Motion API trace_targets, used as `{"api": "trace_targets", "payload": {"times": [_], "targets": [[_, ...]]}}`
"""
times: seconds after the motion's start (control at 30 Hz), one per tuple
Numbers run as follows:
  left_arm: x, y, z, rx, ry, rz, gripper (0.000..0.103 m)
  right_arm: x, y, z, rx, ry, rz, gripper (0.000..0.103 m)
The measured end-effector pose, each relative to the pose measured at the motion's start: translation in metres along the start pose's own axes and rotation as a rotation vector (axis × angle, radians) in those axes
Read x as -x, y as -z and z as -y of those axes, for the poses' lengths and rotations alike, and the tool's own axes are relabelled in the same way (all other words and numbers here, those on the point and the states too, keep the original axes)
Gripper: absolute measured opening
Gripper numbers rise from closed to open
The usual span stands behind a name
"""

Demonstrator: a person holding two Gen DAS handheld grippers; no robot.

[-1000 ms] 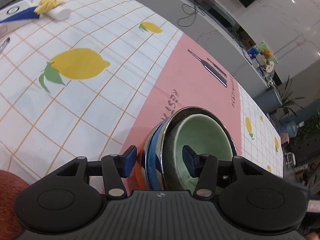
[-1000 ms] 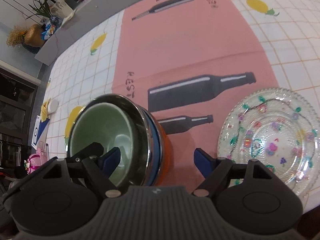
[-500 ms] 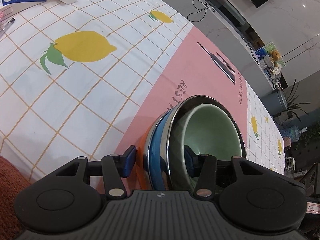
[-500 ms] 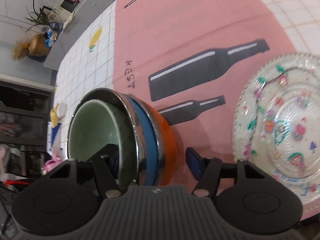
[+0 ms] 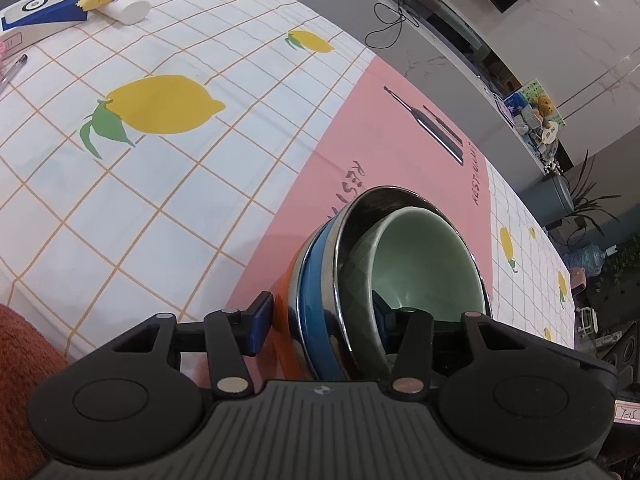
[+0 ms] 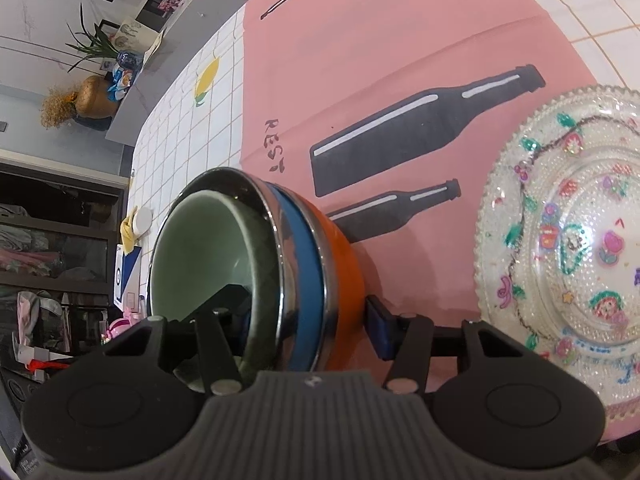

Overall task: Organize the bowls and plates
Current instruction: 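Lift the bowl stack with both grippers and carry it over the plates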

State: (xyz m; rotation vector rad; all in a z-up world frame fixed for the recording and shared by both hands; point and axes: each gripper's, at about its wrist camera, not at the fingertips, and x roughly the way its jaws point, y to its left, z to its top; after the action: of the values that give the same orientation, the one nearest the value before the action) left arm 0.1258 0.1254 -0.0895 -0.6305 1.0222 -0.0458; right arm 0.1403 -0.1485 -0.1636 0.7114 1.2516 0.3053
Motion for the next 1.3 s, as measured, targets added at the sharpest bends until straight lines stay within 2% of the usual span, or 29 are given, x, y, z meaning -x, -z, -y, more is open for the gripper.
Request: {"api": "trace_targets", "payload": {"times": [0.23,0.37,0.67,0.93,1.1,1.3], "targets": [[0.015,0.012,0.021,-0.034,0.028,0.031,0.056,0.027,0.005,0.005,0.009,-0.015,0.036,0.053],[0.020,0.023,0.039,-0.059,0.050,0.020,0.056,0.052,0.009,0.013,0.015,-0.008,0.062,0.053],[0.023,0.053,0.089,-0.148,0.096,-0.007,0.056,0.107,0.018,0.053,-0.023,-0.021,0.134,0.052],[0.009,0.072,0.128,-0.198,0.147,-0.051,0.055,0.148,0.019,0.092,-0.057,-0.018,0.200,0.052],[-0.004,0.080,0.142,-0.219,0.153,-0.063,0.055,0.157,0.014,0.111,-0.081,-0.019,0.220,0.052],[-0.016,0.076,0.140,-0.200,0.130,-0.074,0.055,0.143,0.006,0.117,-0.079,-0.028,0.203,0.052]]}}
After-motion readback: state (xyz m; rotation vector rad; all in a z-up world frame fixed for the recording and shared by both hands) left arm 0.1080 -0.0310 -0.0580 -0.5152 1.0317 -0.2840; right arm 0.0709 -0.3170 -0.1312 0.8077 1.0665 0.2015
